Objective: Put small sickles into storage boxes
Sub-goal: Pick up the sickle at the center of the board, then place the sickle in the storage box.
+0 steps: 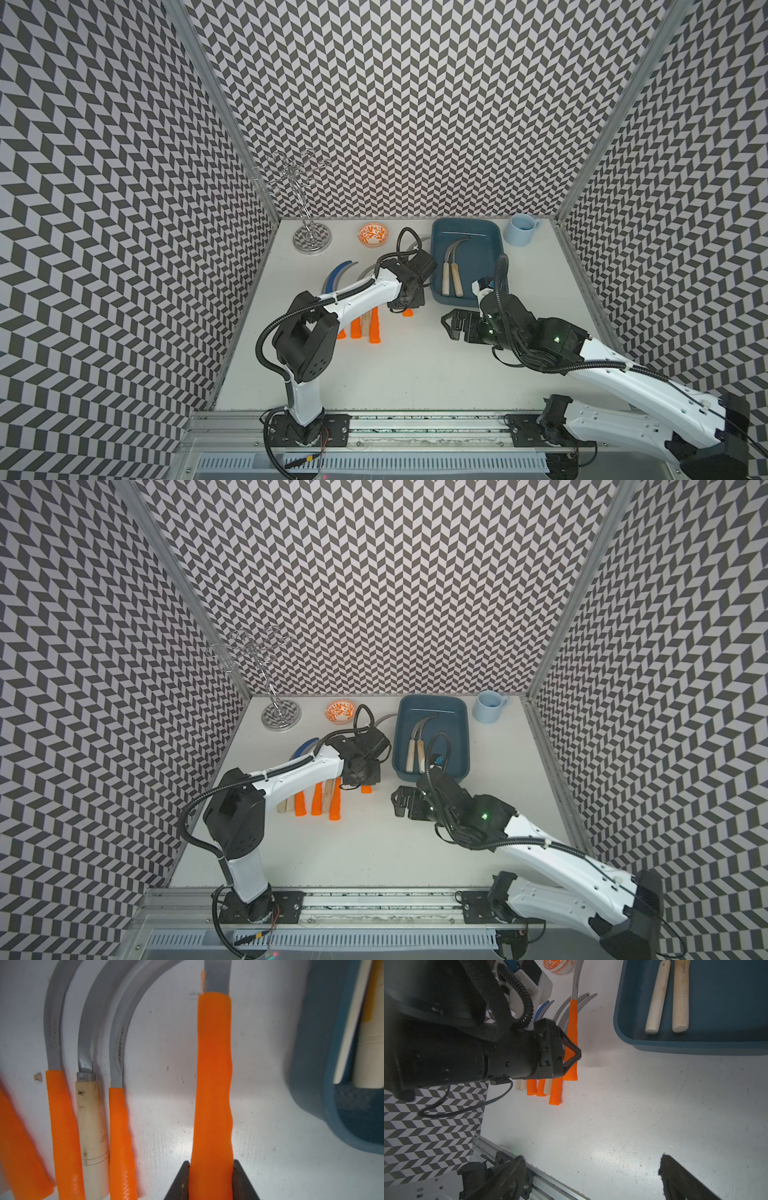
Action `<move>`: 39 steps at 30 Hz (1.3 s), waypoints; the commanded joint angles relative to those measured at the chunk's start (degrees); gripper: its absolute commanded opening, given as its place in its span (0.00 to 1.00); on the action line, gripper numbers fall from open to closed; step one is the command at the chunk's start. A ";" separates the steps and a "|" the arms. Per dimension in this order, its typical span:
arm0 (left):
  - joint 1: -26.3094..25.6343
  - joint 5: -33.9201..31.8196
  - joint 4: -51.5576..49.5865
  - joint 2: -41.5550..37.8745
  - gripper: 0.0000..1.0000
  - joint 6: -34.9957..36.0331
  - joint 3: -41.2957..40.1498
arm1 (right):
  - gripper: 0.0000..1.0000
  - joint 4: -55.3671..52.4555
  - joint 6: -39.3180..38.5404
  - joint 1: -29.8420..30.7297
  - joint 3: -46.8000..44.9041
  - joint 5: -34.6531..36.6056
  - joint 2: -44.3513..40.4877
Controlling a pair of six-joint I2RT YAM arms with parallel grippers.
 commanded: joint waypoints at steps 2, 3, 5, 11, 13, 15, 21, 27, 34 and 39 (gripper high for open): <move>-0.26 -1.61 -2.67 1.12 0.10 0.76 6.58 | 1.00 -1.10 -1.68 -1.04 2.65 2.01 0.03; -0.19 -1.60 -3.29 1.73 0.10 0.86 8.23 | 0.99 -1.46 -2.06 -1.45 3.07 2.03 0.03; -0.21 -1.31 -4.22 2.99 0.10 1.10 11.11 | 1.00 -2.08 -2.98 -2.45 3.71 1.63 0.12; -0.36 -0.49 -6.87 7.22 0.10 1.67 19.69 | 1.00 -3.49 -5.80 -6.76 5.64 -0.48 0.03; -0.37 -0.19 -7.55 8.45 0.10 1.73 22.25 | 1.00 -4.04 -6.54 -7.94 5.99 -0.92 -0.14; -0.58 0.40 -7.89 9.58 0.10 1.84 24.49 | 1.00 -4.63 -7.20 -9.09 6.23 -1.37 -0.36; -1.24 2.06 -9.30 13.90 0.11 1.69 31.34 | 1.00 -5.81 -9.83 -13.57 6.82 -3.84 -1.02; -2.46 3.71 -9.99 19.20 0.10 1.60 38.68 | 1.00 -7.22 -12.63 -17.72 7.53 -6.22 -1.11; -3.08 7.83 -7.38 24.32 0.11 0.86 44.23 | 1.00 -8.35 -14.96 -20.75 7.94 -7.74 -0.96; -3.17 10.66 -4.21 27.23 0.10 0.77 45.70 | 1.00 -8.89 -16.28 -23.07 8.16 -9.41 -0.41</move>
